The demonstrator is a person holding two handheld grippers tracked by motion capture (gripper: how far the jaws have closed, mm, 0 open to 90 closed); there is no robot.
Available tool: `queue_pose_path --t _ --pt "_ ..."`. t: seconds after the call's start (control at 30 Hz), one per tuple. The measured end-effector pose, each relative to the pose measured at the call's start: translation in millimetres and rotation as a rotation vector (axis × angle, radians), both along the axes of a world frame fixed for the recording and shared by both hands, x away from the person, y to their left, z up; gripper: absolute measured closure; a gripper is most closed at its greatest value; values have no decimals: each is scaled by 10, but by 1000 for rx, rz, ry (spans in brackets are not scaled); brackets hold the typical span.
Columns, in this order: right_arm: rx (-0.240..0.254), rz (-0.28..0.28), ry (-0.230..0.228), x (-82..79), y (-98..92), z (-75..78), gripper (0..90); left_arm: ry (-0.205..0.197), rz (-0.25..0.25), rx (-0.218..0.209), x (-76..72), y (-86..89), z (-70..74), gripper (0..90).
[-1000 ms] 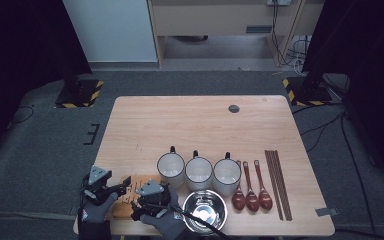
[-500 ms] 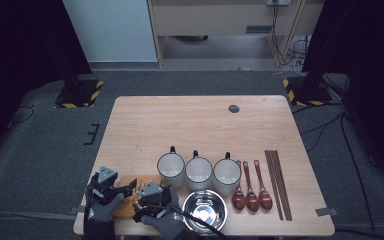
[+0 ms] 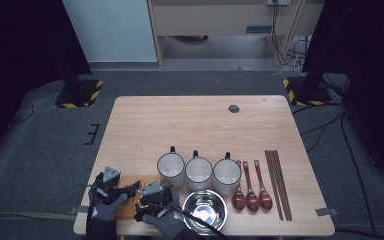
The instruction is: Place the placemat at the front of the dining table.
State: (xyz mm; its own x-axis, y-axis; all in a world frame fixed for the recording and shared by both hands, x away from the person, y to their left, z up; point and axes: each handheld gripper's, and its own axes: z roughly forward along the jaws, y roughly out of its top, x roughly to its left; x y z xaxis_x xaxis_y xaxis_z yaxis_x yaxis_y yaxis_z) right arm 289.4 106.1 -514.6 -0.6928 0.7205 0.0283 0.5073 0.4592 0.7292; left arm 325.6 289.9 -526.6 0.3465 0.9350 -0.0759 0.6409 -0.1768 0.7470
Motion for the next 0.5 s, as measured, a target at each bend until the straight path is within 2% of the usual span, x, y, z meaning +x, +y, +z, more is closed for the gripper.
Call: queue_pose_path --t 0.5 --pt "7 -17 12 31 -7 -30 101 8 -4 -2 25 -12 -33 100"
